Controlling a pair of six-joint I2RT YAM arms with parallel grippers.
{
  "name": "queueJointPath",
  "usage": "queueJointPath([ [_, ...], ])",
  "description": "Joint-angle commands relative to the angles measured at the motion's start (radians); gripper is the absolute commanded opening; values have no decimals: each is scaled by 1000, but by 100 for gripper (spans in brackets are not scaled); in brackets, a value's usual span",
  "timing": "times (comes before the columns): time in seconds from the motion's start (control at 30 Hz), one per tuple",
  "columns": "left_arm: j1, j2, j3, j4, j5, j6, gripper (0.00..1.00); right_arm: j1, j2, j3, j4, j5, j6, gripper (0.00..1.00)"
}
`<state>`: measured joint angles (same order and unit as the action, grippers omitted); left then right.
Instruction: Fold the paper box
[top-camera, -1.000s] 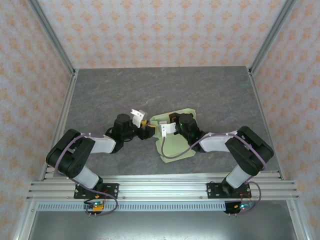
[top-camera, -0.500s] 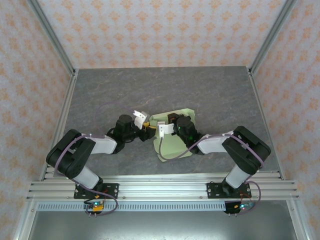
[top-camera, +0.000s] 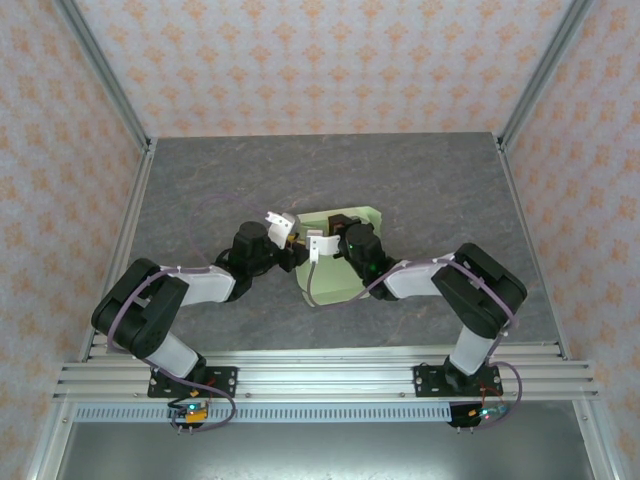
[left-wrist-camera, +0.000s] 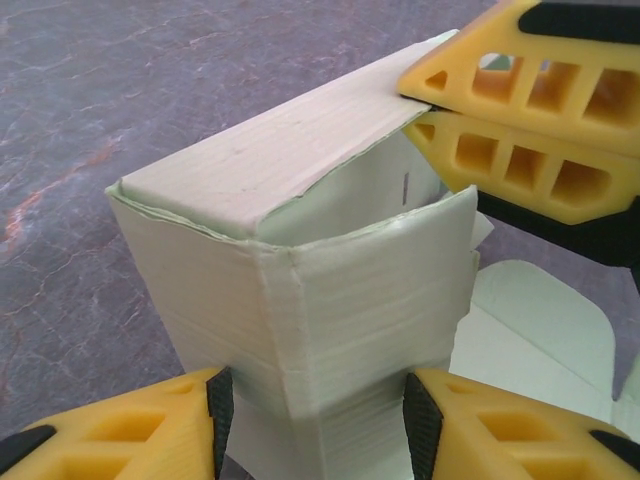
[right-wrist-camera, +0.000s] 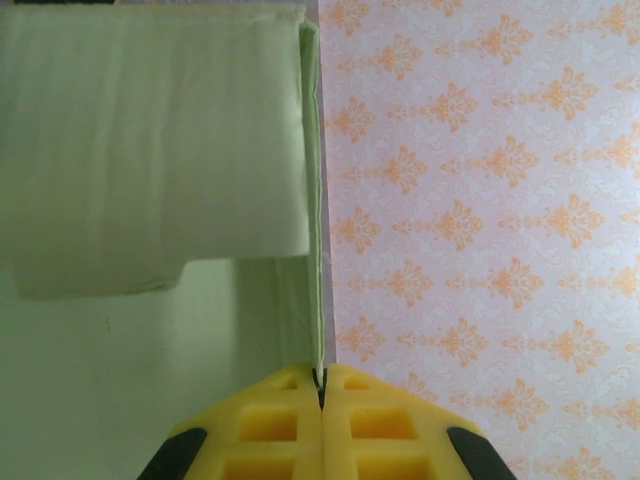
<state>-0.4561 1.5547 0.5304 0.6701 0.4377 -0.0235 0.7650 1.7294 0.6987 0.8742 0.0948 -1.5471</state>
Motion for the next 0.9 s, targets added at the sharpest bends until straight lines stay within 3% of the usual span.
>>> queueJointPath([
  [0.0, -2, 22, 1, 41, -31, 31, 51, 11, 19, -38, 55, -4, 33, 5],
  [0.43, -4, 58, -52, 108, 9, -5, 53, 49, 26, -83, 101, 57, 32, 10],
  [0.7, -17, -39, -111, 99, -25, 38, 68, 94, 42, -58, 159, 127, 46, 10],
  [0.87, -17, -46, -123, 110, -118, 40, 57, 98, 47, -47, 156, 126, 41, 10],
])
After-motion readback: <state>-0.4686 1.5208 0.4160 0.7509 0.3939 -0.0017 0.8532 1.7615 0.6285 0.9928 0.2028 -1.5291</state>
